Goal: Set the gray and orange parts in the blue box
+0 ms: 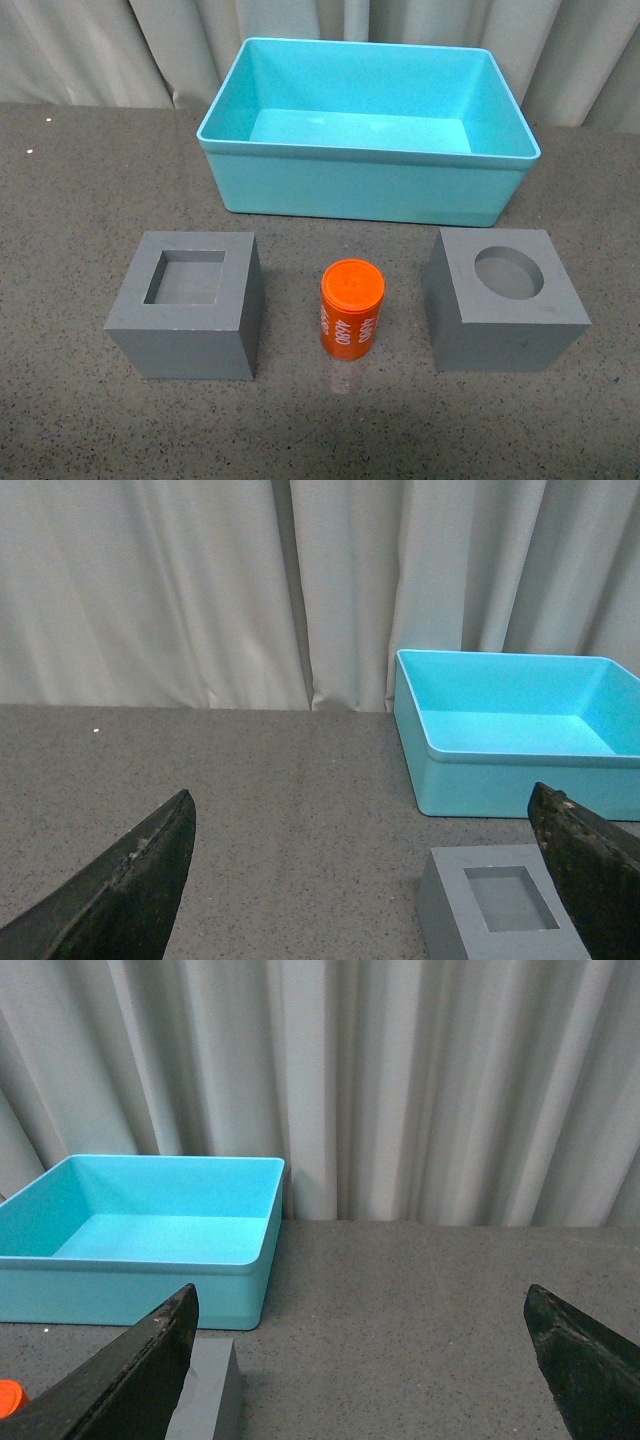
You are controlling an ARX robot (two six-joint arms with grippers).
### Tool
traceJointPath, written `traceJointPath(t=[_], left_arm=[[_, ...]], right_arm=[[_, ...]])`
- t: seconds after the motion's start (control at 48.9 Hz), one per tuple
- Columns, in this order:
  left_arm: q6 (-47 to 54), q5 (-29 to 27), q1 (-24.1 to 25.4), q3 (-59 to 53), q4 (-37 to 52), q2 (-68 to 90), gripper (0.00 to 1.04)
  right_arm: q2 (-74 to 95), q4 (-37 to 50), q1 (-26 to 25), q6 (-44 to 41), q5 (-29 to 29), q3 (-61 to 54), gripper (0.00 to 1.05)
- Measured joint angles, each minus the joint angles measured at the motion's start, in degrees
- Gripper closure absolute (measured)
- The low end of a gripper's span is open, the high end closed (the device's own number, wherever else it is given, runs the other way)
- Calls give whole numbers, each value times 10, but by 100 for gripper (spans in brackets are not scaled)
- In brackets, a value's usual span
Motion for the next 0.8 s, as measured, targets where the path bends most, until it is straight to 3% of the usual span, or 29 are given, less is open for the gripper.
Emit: traceJointPath(t=[0.797], left_arm=[[0, 0, 0, 0, 0, 0, 7]], right_arm=[[0, 0, 0, 0, 0, 0, 10]])
